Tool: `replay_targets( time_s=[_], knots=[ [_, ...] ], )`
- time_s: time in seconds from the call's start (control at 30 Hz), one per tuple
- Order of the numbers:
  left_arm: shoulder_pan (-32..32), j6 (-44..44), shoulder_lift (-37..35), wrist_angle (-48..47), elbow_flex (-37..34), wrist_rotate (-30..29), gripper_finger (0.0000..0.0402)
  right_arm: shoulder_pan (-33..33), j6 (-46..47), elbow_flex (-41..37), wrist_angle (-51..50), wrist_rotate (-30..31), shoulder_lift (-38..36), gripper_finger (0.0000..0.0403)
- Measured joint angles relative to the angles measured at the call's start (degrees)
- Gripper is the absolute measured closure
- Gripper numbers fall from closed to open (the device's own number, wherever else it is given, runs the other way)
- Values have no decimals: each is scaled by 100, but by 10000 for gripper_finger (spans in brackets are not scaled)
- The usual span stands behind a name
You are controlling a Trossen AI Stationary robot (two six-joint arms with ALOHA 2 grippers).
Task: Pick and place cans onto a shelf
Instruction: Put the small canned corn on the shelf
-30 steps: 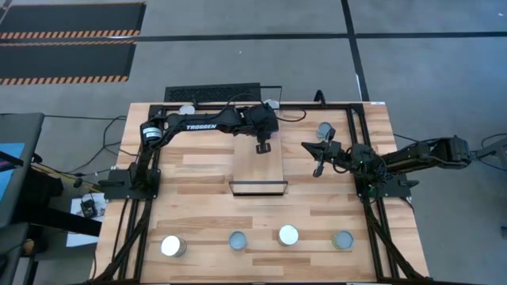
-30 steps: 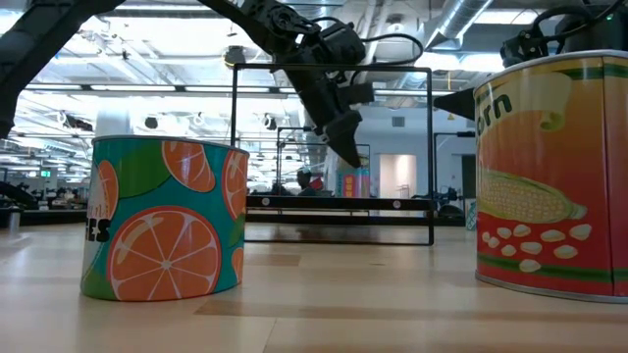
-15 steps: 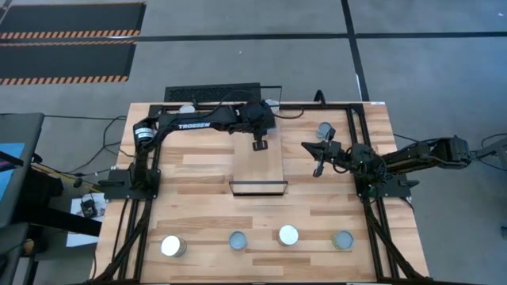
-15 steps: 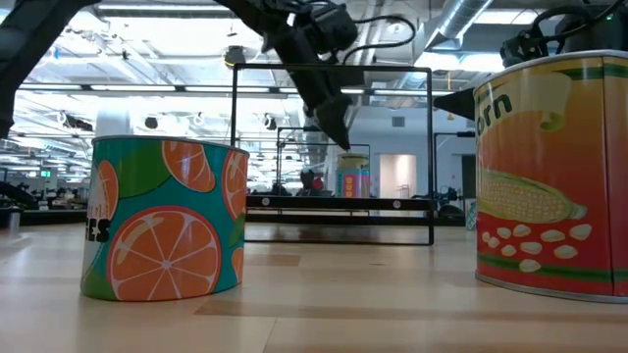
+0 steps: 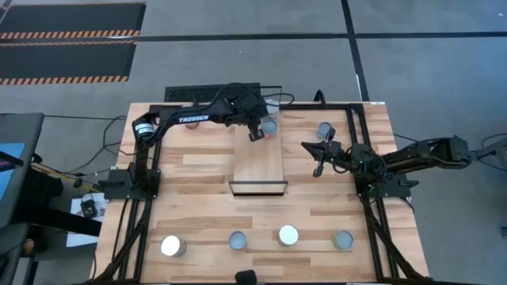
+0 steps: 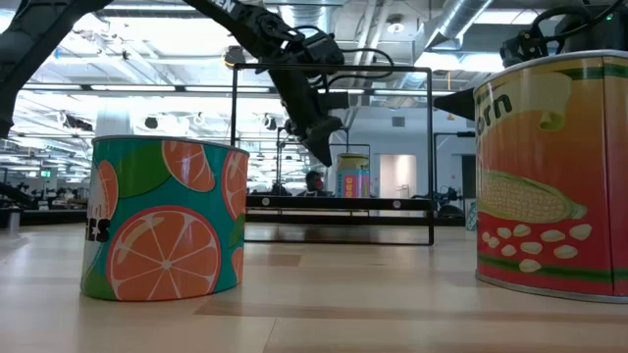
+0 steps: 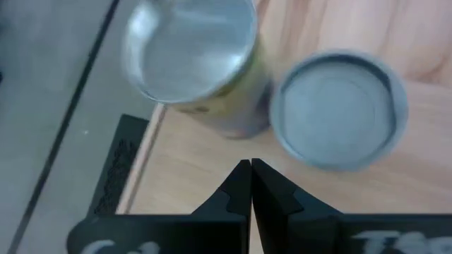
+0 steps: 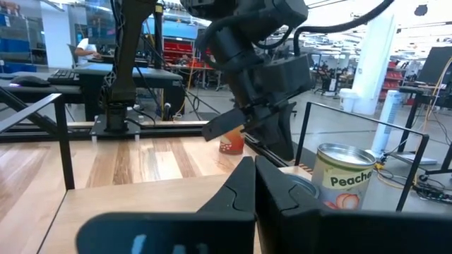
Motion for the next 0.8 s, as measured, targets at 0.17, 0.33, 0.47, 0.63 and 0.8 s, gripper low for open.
replay_targets(
  time_s=[0.17,0.33,0.47,0.63,0.8],
  knots=[
    [1,-9,0,51,-1,300,401,2,0,-1,1,-2,0,390],
    [1,-26,0,55,-1,252,401,2,0,0,0,0,0,390],
    [16,-28,0,64,-1,39,401,2,0,0,0,0,0,390],
    [25,-24,0,253,-1,33,401,2,0,0,0,0,0,390],
    [33,-28,29,272,2,213,401,2,0,0,2,0,0,390]
  ],
)
